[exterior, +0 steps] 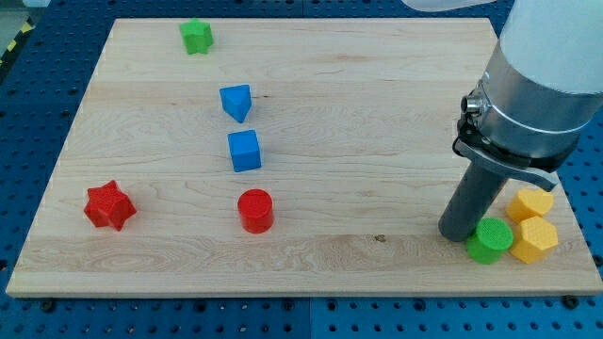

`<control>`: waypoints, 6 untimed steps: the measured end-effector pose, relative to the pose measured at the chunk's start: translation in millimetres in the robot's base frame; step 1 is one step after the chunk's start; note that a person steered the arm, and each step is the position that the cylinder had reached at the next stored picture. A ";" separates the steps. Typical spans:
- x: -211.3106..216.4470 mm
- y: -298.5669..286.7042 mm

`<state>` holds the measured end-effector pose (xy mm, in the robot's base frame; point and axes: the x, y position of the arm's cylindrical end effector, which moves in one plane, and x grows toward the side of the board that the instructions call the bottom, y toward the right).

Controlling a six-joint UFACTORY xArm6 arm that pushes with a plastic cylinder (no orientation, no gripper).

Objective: Move the green star towards the blue triangle

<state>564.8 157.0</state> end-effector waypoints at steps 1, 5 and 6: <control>-14.3 -5.7; -216.5 -84.1; -275.2 -136.3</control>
<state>289.5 20.7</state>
